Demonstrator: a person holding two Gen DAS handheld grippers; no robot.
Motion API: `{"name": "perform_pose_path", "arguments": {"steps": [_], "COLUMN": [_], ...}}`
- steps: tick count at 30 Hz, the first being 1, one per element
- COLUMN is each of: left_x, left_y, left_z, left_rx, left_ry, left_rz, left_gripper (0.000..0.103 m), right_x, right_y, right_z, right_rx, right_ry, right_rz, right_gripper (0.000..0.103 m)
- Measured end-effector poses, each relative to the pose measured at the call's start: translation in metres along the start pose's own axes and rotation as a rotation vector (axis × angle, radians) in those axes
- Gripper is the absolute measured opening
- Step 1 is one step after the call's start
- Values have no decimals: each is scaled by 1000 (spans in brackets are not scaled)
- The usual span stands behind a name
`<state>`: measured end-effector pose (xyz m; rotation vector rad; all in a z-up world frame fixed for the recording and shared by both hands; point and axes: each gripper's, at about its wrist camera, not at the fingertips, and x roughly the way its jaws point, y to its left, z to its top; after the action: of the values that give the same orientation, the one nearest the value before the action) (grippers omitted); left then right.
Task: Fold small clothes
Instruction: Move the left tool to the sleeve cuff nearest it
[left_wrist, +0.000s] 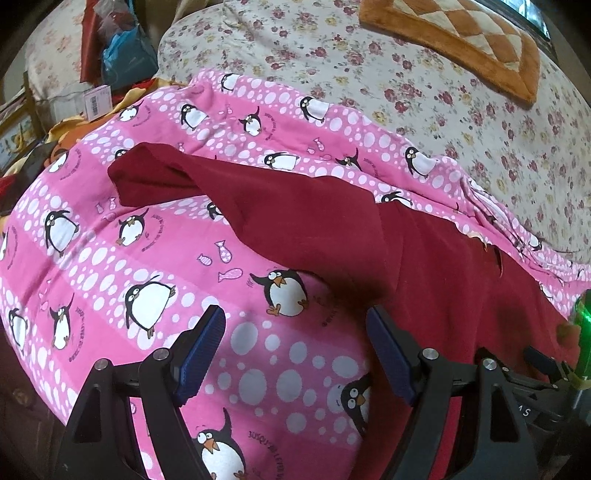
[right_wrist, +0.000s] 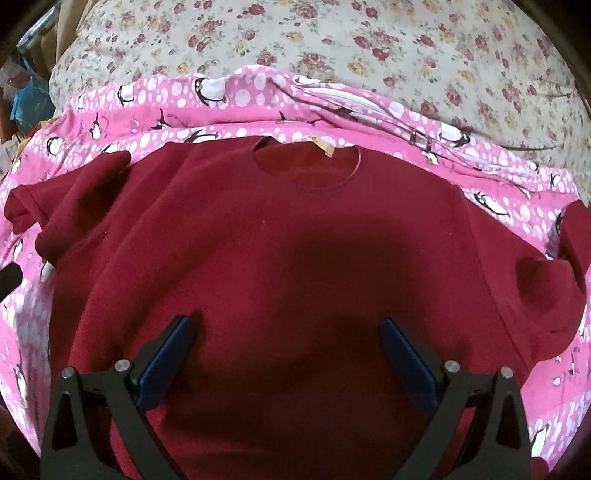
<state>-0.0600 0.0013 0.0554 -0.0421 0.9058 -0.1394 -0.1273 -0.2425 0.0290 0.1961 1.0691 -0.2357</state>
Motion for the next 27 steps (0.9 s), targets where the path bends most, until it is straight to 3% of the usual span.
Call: {"name": "perform_pose_path", "arguments": {"steps": [10,13,16,19,23,27], "left_x": [-4,-5,-4,-4,-1,9], "left_y": [9,12,17,23,40,63], "left_z": [3,5,9,18,32,49], "left_rx": [-27,-37,-43,-43,-68,-129], "left_ry": [-4,-6,-1,-1,-13,-2], "left_rz": [4,11,11,20,48,81], "left_gripper": [61,61,61,61,61,61], "right_x": [2,-3,-14,-18,-4,-4], "right_y": [-2,-3,-2,7,20,24], "right_z": [-1,2,9,22,39,42], "right_rx": [-45,-2,56,26,5,37], "right_ry": [50,53,4,-27,43,20], "right_rz": [44,45,81,74,90,133], "right_gripper": [103,103,103,103,103,103]}}
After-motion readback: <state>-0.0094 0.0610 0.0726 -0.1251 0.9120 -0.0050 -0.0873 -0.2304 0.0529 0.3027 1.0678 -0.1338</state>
